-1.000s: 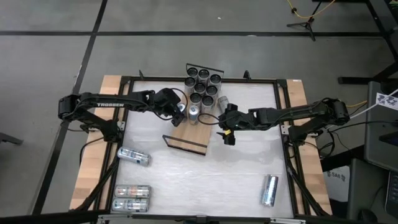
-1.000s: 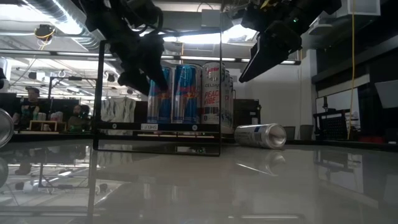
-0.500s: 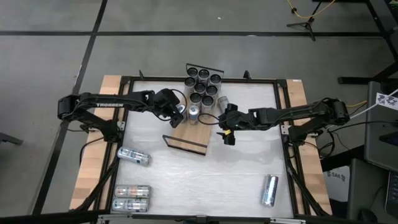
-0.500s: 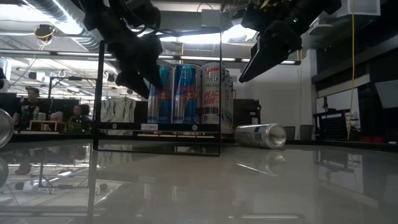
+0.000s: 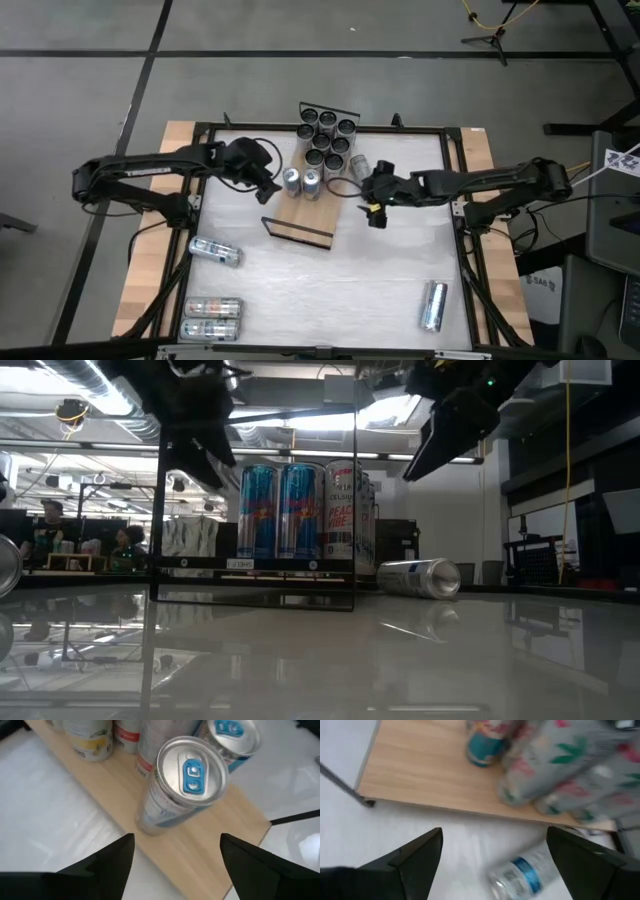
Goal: Place canned beverage on shelf
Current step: Adjust the silver soda can, then put the top right blue soda can on the shelf
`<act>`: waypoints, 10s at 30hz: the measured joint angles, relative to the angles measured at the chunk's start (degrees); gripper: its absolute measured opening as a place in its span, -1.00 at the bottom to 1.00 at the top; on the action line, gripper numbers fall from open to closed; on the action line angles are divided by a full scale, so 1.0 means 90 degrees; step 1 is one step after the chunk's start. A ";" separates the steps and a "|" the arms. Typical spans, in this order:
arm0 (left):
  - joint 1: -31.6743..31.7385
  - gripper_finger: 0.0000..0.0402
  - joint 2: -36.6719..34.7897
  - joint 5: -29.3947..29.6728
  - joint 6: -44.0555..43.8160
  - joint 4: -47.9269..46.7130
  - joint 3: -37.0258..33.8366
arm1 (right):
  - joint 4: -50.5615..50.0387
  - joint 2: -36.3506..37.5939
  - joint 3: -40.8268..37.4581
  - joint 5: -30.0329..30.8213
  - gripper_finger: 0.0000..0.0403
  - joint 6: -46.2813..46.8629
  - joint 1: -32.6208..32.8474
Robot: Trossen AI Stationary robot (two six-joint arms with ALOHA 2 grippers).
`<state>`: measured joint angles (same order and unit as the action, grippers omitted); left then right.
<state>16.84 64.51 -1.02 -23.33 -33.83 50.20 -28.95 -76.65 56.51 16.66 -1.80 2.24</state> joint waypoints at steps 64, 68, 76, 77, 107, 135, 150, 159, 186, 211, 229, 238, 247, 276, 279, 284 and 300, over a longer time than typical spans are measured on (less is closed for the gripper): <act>-0.0308 0.43 -0.0891 0.0232 0.0325 -0.0022 -0.0001 | -0.0696 -0.0535 -0.1074 -0.0869 0.74 0.3510 -0.1844; -0.0308 0.43 -0.0886 0.0232 0.0328 -0.0026 -0.0001 | 0.0172 -0.0508 -0.1439 -0.1375 0.74 0.3666 -0.1965; -0.0308 0.43 -0.0886 0.0229 0.0328 -0.0017 -0.0001 | 0.0282 -0.0256 -0.1471 -0.1159 0.74 0.3890 -0.2008; -0.0308 0.43 -0.0886 0.0229 0.0328 -0.0012 -0.0001 | 0.0321 -0.0212 -0.1471 -0.1133 0.74 0.3975 -0.2012; -0.0308 0.43 -0.0886 0.0227 0.0327 -0.0007 -0.0001 | 0.1875 -0.1328 -0.1464 -0.0607 0.74 0.4378 -0.2004; -0.0308 0.43 -0.0886 0.0229 0.0325 -0.0007 -0.0001 | 0.1372 -0.1721 -0.1461 -0.0419 0.47 0.4558 -0.2001; -0.0308 0.43 -0.0886 0.0229 0.0328 -0.0004 -0.0001 | 0.1013 -0.1470 -0.1471 -0.0477 0.26 0.4453 -0.2004; -0.0308 0.43 -0.0884 0.0229 0.0328 0.0013 -0.0001 | 0.0110 -0.0133 -0.1475 -0.0728 0.25 0.4203 -0.2004; -0.0638 0.43 -0.0952 -0.0343 0.3130 0.3417 -0.0001 | 0.1961 0.2743 -0.1469 -0.5820 0.29 0.5648 -0.1996; -0.0770 0.79 -0.0728 -0.0679 0.3670 0.5484 0.0002 | 0.3914 0.1640 -0.1469 -0.6590 0.27 0.6161 -0.1858; -0.0770 0.96 0.0533 -0.1626 0.2611 0.5490 -0.0001 | 0.4676 0.1240 -0.1466 -0.5902 0.27 0.4927 -0.1110; -0.0770 0.97 0.0716 -0.1619 0.2624 0.5550 0.0000 | 0.4727 0.0890 -0.1464 -0.5754 0.27 0.4079 -0.1010; -0.0770 0.97 0.0714 -0.1613 0.2246 0.5567 -0.0001 | 0.4757 0.0691 -0.1464 -0.4612 0.27 0.3022 -0.0733; -0.0770 0.97 0.0714 -0.0257 0.1851 0.5622 -0.0001 | 0.4711 0.0698 -0.1464 0.4444 0.27 -0.3145 0.0972; -0.0767 0.97 0.0716 0.0095 0.1436 0.5752 0.0000 | 0.4701 0.0698 -0.1464 0.4965 0.27 -0.4110 0.1053; -0.0770 0.97 0.0890 0.0553 0.0147 0.6326 0.0000 | 0.4687 0.0698 -0.1464 0.5058 0.27 -0.5463 0.1047; -0.0763 0.97 0.1380 0.0657 -0.4016 0.6726 0.0002 | 0.4719 0.0698 -0.1464 0.5084 0.27 -0.7053 0.1044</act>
<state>9.98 76.93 4.89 -59.47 26.71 50.22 13.52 -70.37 43.33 62.41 -65.28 11.64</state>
